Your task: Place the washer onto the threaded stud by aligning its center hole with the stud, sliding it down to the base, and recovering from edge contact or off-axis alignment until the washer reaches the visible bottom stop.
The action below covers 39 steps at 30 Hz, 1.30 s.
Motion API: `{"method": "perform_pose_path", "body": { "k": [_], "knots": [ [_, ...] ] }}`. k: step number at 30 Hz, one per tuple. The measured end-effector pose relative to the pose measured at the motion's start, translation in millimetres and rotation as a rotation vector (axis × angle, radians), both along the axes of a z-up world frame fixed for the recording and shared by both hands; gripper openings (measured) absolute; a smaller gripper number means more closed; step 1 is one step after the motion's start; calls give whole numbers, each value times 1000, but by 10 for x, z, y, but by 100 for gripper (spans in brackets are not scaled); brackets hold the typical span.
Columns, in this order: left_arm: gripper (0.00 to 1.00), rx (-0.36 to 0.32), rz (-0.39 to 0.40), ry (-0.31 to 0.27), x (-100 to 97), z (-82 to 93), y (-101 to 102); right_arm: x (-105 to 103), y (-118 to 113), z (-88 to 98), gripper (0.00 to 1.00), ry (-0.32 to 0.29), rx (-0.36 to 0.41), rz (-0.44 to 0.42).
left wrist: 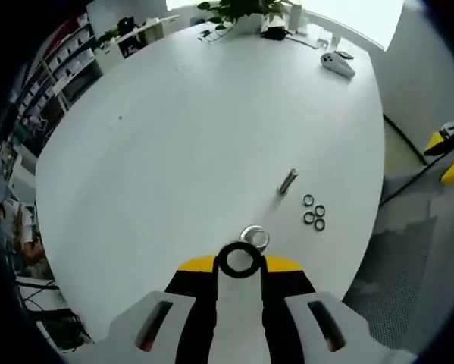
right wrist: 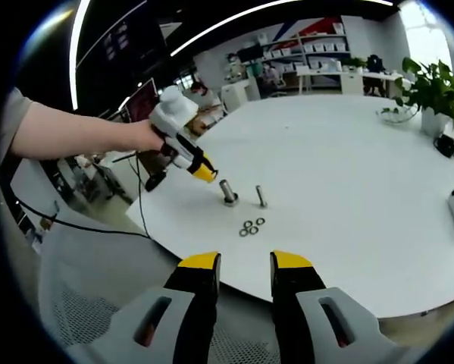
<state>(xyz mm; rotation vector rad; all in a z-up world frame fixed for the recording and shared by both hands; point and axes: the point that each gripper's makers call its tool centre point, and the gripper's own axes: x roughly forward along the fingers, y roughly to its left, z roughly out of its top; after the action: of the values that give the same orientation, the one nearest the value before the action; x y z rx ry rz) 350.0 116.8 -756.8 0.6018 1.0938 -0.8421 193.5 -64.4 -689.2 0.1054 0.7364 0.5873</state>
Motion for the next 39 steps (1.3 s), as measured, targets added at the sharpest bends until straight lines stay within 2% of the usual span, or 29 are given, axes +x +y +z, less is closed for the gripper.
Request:
{"method": "perform_pose_path", "body": {
  "k": [3, 11, 21, 31, 39],
  "knots": [
    [19, 18, -40, 1, -5, -23, -72, 0, 1, 6, 29, -3, 2, 0],
    [19, 50, -81, 28, -26, -98, -174, -2, 0, 6, 28, -5, 0, 1],
    [19, 98, -141, 48, -35, -223, -217, 5, -10, 8, 28, -6, -2, -4],
    [19, 152, -173, 70, -15, -422, -228, 12, -22, 7, 28, -5, -5, -14],
    [19, 179, -164, 96, -41, -577, -217, 15, -32, 6, 28, -4, -6, -21]
  ]
}}
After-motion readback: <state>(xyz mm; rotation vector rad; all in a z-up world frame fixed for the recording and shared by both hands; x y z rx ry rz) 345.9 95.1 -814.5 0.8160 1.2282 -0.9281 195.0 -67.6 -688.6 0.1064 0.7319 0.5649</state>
